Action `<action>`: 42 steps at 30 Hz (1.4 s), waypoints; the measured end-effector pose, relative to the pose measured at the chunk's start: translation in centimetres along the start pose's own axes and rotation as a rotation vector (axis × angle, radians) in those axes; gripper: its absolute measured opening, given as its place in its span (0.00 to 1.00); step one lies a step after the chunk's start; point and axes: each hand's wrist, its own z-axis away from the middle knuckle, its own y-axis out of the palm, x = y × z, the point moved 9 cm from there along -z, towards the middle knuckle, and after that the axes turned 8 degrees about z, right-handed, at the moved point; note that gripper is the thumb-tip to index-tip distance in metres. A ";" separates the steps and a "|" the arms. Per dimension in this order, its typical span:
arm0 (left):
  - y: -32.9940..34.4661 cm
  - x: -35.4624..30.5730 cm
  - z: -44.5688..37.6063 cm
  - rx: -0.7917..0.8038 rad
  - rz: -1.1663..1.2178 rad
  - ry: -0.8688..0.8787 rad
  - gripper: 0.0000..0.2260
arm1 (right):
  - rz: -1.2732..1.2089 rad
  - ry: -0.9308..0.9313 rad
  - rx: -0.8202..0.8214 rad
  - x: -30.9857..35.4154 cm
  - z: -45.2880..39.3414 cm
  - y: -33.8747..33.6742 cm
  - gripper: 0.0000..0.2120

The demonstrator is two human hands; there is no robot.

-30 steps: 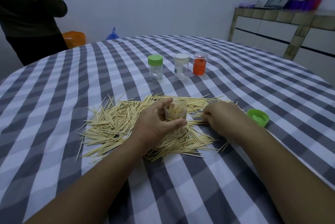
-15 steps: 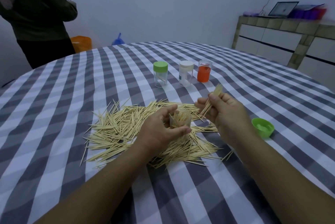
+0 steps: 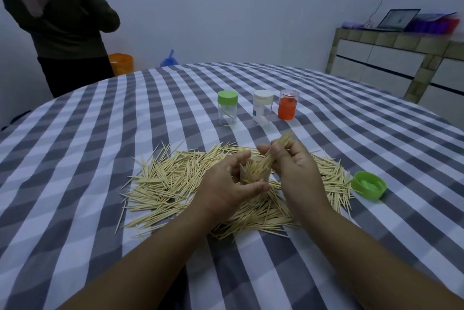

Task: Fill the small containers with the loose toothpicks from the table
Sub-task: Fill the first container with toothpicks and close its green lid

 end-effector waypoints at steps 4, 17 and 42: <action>0.0 0.0 0.0 0.001 -0.005 0.005 0.35 | 0.090 -0.046 0.034 0.3 0.2 0.2 0.11; -0.2 0.2 -0.2 -0.020 -0.006 0.013 0.35 | 0.053 -0.163 -0.006 1.6 0.8 -0.2 0.05; -0.2 0.4 0.0 -0.011 0.017 -0.029 0.36 | 0.579 0.135 0.188 1.1 -1.7 -5.6 0.12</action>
